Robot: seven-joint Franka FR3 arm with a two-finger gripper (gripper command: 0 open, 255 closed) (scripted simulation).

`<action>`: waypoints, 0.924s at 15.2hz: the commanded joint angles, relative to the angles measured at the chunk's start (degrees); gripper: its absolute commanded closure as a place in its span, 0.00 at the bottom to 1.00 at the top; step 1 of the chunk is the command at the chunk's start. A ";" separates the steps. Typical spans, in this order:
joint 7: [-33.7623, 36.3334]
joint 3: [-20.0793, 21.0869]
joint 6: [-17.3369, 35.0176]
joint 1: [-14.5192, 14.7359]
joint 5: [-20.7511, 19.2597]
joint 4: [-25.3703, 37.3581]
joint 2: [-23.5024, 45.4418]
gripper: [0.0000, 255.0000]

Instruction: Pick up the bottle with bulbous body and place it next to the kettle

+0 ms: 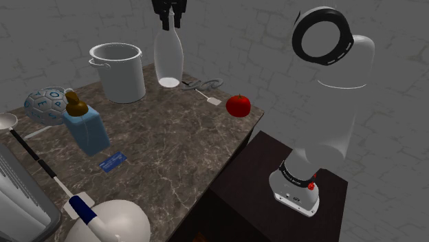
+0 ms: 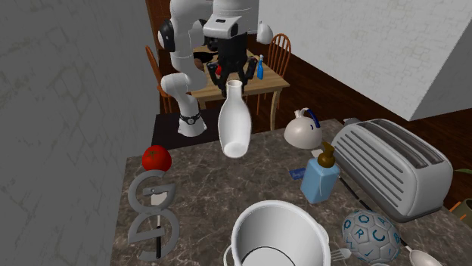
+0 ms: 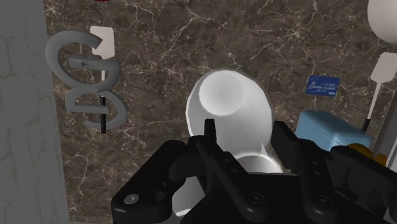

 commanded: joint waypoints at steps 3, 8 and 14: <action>0.26 0.05 -6.85 1.06 -0.92 12.18 5.35 1.00; 4.13 0.98 -7.26 4.01 -0.95 11.11 3.84 1.00; 12.06 3.33 -4.66 9.26 -0.70 4.35 -0.39 1.00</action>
